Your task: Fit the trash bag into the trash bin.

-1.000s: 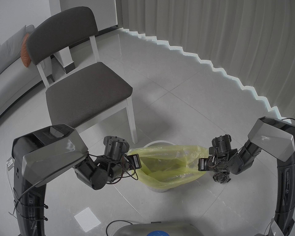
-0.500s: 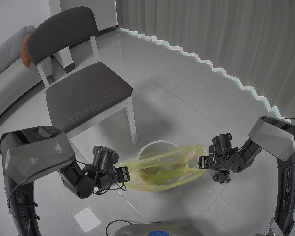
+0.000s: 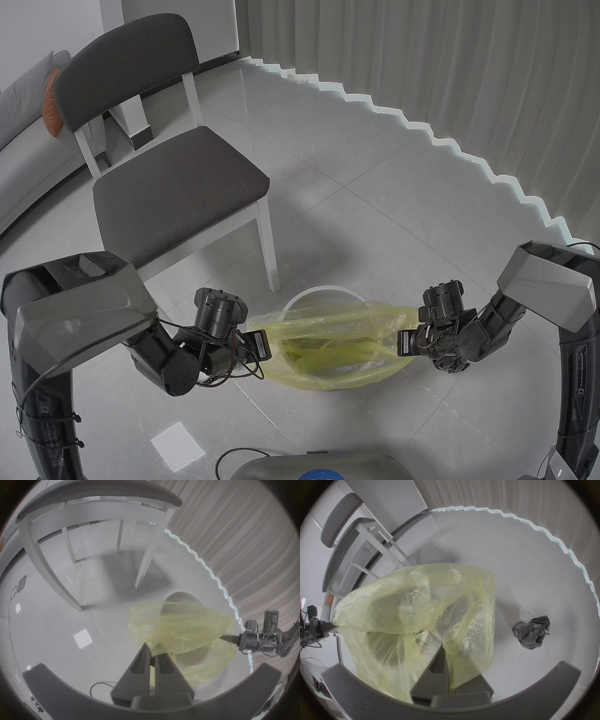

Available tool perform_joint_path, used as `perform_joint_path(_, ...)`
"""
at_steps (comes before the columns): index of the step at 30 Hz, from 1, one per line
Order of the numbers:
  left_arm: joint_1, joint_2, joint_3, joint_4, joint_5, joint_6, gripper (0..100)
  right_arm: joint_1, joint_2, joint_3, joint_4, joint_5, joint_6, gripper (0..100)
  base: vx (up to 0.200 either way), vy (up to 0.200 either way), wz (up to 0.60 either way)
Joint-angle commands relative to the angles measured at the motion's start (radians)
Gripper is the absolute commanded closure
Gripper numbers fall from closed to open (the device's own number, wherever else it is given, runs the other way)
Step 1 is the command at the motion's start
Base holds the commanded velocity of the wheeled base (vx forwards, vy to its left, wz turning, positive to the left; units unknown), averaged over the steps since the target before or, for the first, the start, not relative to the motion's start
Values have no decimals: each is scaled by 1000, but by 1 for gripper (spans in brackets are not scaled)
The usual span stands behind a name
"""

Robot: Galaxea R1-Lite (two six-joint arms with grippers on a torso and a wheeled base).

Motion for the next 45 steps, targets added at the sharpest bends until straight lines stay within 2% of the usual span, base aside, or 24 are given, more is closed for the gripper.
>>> perform_joint_path(1,-6,143,-123,4,0,2,100,4,21,13,-5,-22,2,100,0,0,0)
perform_joint_path(4,-29,197,-220,50,0,22,100,14,21,50,-9,-25,13,100,0,0,0)
perform_joint_path(8,-12,183,-241,81,-6,25,100,14,12,82,-31,-25,17,100,0,0,0)
perform_joint_path(13,47,119,-189,71,-10,25,100,11,20,67,-78,-27,6,100,0,0,0)
perform_joint_path(16,77,55,-127,48,-12,23,100,11,23,3,-68,-27,-4,100,0,0,0)
perform_joint_path(23,67,15,-63,-24,-26,23,100,10,43,-31,-23,-27,-41,100,0,0,0)
perform_joint_path(24,57,21,-69,-30,-27,23,100,10,43,-16,-20,-27,-50,0,0,0,0)
perform_joint_path(31,39,39,-89,-35,-32,25,100,-1,-9,44,-42,-27,-50,0,0,0,0)
perform_joint_path(36,45,38,-85,-38,-35,20,100,14,-151,139,-42,-22,-50,0,0,0,0)
perform_joint_path(44,47,45,-91,-79,-49,22,100,13,-258,118,-29,-22,-60,0,0,0,0)
perform_joint_path(45,48,48,-95,-79,-52,25,100,31,-272,111,-26,-21,-60,0,0,0,0)
